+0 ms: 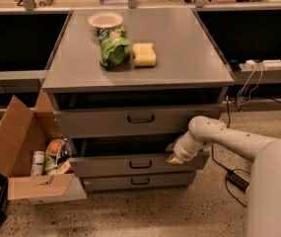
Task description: Open middle drawer
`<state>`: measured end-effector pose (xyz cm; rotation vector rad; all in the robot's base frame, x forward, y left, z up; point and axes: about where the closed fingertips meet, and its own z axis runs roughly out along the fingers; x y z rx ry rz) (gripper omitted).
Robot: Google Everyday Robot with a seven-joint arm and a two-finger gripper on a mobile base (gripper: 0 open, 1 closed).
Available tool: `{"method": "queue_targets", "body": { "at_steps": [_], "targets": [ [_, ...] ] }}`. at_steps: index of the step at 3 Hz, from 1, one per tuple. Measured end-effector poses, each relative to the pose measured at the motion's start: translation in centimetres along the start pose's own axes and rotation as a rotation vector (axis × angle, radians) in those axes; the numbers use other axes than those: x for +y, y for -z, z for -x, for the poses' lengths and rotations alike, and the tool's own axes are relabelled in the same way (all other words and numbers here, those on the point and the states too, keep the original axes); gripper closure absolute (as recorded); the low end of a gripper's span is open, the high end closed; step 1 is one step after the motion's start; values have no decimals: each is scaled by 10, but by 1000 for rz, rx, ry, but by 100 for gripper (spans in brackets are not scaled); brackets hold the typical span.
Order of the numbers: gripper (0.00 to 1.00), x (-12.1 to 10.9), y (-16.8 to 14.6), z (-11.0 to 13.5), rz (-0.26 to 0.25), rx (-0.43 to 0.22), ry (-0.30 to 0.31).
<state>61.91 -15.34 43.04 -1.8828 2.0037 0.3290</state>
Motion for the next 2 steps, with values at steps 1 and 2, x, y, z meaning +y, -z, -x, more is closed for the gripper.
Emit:
{"method": "queue_targets", "body": {
  "at_steps": [1,2],
  "targets": [
    [81,0,0,0,0,0,0],
    [57,0,0,0,0,0,0]
  ]
}}
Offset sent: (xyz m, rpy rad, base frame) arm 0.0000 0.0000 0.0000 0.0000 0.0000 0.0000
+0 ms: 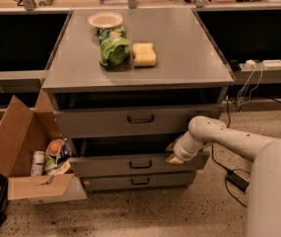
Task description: Open middle drawer
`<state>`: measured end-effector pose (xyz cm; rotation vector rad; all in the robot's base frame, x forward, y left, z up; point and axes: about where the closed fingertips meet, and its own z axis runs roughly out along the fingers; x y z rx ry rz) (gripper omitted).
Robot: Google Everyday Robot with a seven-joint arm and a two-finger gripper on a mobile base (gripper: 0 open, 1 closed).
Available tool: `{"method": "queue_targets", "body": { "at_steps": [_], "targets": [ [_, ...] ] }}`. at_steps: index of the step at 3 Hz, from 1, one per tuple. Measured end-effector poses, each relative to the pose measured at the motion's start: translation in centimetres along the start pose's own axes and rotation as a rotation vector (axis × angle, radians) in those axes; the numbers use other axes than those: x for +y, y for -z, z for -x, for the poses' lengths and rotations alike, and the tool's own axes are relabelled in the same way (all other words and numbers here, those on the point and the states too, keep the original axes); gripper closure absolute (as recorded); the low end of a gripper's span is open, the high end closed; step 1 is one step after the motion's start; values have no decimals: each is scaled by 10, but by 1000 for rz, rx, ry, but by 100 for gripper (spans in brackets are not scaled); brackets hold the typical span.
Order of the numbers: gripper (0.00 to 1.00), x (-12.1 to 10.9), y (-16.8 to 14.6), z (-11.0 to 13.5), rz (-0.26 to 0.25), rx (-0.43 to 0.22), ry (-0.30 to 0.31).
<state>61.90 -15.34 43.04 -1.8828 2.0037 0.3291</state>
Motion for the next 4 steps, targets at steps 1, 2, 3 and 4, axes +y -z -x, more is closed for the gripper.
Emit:
{"method": "queue_targets", "body": {
  "at_steps": [1,2,3,4],
  "targets": [
    [35,0,0,0,0,0,0],
    [10,0,0,0,0,0,0],
    [0,0,0,0,0,0,0],
    [0,0,0,0,0,0,0]
  ]
}}
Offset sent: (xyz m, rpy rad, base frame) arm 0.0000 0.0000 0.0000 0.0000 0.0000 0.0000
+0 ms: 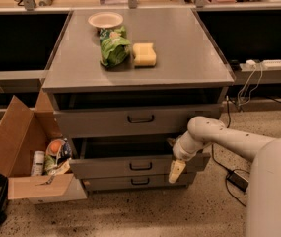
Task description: Open middle drawer
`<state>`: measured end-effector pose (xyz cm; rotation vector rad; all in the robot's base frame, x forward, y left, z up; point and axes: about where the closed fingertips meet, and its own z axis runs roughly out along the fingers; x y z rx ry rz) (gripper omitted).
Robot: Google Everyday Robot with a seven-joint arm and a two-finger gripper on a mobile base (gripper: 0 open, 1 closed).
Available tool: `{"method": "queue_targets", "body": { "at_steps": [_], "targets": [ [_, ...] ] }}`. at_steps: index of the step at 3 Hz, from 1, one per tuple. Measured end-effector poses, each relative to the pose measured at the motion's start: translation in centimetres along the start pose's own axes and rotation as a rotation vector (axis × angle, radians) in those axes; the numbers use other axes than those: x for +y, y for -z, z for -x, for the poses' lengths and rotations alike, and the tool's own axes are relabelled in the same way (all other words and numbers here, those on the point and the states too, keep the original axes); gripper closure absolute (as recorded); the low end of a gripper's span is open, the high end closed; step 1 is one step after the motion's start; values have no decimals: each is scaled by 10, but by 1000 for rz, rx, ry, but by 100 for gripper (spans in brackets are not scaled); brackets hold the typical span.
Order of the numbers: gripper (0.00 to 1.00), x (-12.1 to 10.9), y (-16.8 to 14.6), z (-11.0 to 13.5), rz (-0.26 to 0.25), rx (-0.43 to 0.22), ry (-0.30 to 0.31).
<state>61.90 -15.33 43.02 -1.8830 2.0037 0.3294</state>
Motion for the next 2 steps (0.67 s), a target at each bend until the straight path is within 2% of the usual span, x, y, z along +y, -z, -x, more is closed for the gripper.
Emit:
{"method": "queue_targets", "body": {
  "at_steps": [1,2],
  "targets": [
    [0,6,-10,1,14,25,69],
    [0,24,-34,4,75,84,185]
  ]
}}
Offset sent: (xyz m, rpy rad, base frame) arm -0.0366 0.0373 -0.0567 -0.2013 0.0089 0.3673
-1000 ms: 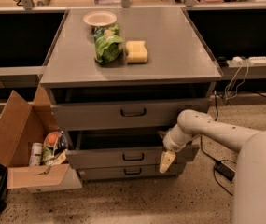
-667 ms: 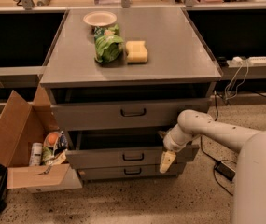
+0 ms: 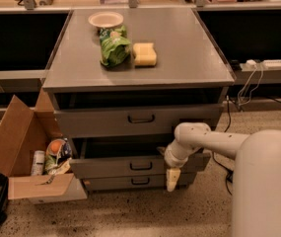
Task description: Open middle drawer
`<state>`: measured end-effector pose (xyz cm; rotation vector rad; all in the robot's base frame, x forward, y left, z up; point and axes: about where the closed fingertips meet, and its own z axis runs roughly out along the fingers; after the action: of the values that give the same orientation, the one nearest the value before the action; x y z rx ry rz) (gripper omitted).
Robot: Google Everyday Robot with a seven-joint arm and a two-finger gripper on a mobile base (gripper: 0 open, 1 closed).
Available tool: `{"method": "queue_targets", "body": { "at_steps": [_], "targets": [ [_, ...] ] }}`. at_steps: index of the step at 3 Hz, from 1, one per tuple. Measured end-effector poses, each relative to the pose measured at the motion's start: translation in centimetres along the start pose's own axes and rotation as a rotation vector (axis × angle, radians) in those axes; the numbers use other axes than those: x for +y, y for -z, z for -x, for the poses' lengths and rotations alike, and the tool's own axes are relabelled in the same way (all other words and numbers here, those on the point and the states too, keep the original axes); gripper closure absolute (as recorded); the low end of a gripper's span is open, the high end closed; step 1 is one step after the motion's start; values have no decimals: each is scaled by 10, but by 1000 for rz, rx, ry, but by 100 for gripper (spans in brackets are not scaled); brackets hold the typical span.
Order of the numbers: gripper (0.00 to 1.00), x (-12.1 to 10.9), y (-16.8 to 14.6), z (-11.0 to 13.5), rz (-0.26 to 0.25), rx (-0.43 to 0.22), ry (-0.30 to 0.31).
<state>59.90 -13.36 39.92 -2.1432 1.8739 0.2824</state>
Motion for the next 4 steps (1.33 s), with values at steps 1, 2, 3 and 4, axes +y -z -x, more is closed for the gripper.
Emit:
{"method": "queue_targets", "body": {
  "at_steps": [1,2,3,4],
  "targets": [
    [2,10,-8,6,39,38,66],
    [25,10,-7,6,39,38,66],
    [48,9,-4,7,39,39,66],
    [72,13,0,9,37,49,78]
  ]
}}
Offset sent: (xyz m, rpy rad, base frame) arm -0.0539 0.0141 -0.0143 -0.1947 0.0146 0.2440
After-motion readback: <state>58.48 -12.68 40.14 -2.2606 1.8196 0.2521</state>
